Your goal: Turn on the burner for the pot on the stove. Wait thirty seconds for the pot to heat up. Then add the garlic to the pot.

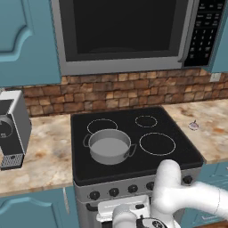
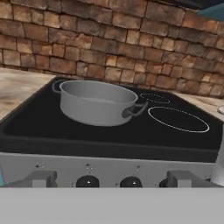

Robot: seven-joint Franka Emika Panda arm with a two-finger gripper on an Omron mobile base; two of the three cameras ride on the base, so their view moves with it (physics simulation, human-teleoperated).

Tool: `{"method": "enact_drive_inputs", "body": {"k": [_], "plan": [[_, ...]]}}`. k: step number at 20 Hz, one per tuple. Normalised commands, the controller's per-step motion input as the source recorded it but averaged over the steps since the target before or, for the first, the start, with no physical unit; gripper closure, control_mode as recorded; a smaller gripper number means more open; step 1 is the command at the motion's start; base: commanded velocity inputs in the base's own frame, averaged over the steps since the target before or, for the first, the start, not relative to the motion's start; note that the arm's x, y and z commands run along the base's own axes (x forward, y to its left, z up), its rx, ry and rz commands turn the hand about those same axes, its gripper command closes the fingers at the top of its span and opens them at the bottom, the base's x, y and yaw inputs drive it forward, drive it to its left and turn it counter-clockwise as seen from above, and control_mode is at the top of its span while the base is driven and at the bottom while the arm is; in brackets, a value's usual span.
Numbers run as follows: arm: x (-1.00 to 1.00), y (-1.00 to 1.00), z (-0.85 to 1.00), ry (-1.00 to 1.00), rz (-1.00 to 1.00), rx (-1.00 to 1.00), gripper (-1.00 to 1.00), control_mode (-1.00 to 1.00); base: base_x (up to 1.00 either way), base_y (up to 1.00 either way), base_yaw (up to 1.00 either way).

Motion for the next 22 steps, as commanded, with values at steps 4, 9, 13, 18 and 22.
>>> {"method": "enact_drive_inputs", "body": {"k": [4, 9, 13, 18, 22], "plan": [[0.28, 0.21, -0.39, -0.05, 0.0, 0.0, -1.0, -1.0, 0.0, 0.0, 0.0], [0.21, 0.42, -0.34, -0.06, 0.0, 0.01, -1.0, -1.0, 0.0, 0.0, 0.0], [0.14, 0.44, -0.38, -0.04, 0.0, 0.07, -1.0, -1.0, 0.0, 0.0, 0.0], [0.01, 0.31, -0.39, -0.04, 0.0, 0.12, -1.0, -1.0, 0.0, 0.0, 0.0], [0.0, 0.37, -0.11, -0.07, 0.0, 0.02, -1.0, -1.0, 0.0, 0.0, 0.0]]}}
